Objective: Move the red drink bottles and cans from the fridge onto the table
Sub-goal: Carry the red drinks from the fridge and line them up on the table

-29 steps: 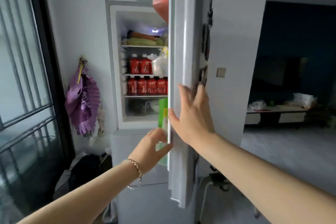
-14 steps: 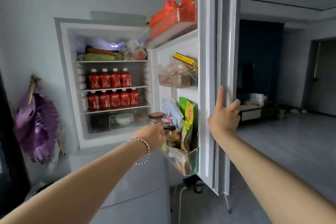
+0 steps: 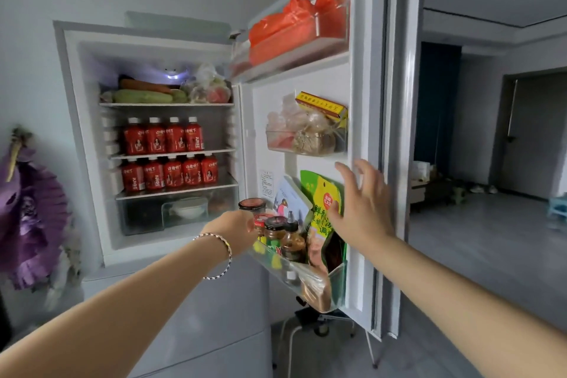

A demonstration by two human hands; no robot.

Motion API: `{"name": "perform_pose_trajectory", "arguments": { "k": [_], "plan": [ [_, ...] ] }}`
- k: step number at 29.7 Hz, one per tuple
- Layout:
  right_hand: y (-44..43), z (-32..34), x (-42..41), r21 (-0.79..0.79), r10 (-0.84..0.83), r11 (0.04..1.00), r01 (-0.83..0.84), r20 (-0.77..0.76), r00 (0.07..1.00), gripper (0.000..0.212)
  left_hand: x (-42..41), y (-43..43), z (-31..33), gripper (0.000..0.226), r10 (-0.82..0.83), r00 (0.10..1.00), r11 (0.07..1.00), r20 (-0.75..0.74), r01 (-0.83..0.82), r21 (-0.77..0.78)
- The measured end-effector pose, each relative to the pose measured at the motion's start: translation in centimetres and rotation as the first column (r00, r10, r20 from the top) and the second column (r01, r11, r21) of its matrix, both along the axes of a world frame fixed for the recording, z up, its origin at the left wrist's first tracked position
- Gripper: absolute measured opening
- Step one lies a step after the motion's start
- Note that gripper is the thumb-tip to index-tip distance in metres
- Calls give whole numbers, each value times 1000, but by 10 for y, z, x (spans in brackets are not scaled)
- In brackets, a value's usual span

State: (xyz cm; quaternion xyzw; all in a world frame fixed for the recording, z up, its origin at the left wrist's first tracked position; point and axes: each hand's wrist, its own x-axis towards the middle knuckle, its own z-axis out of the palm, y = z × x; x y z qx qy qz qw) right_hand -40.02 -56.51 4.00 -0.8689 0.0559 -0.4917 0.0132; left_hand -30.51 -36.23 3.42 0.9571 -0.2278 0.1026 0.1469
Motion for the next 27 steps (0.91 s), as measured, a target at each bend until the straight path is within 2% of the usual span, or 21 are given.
{"name": "perform_pose_trajectory", "arguments": {
  "k": [1,2,4,7,10,14,18,21,24,27],
  "plan": [
    [17,6,2,-36,120,992,-123,-81,989,52,7,5,1,21,16,1000,1000,0,-16,7],
    [35,12,6,3,214,976,-218,-218,952,39,15,11,2,19,31,1000,999,-3,-31,14],
    [62,22,23,131,307,952,-278,-467,829,22,32,25,2,14,69,997,997,-15,-69,23],
    [91,26,66,240,376,926,-290,-640,670,12,64,49,3,15,138,990,989,-43,-135,65],
    [116,23,120,189,321,941,-280,-758,568,16,101,76,7,18,185,983,980,-22,-182,86],
    [146,29,199,170,297,946,-276,-794,531,24,168,110,15,20,225,973,973,47,-227,39],
    [172,43,290,203,322,942,-266,-770,551,23,248,142,29,21,245,961,969,131,-242,-37],
    [186,55,360,217,332,942,-255,-709,623,22,308,159,45,22,244,951,967,191,-224,-122],
    [193,62,423,278,384,922,-269,-576,721,20,365,168,60,32,233,931,965,281,-185,-187],
    [194,66,480,343,436,890,-301,-446,781,31,418,171,71,41,232,907,963,350,-164,-212]
  ]
}}
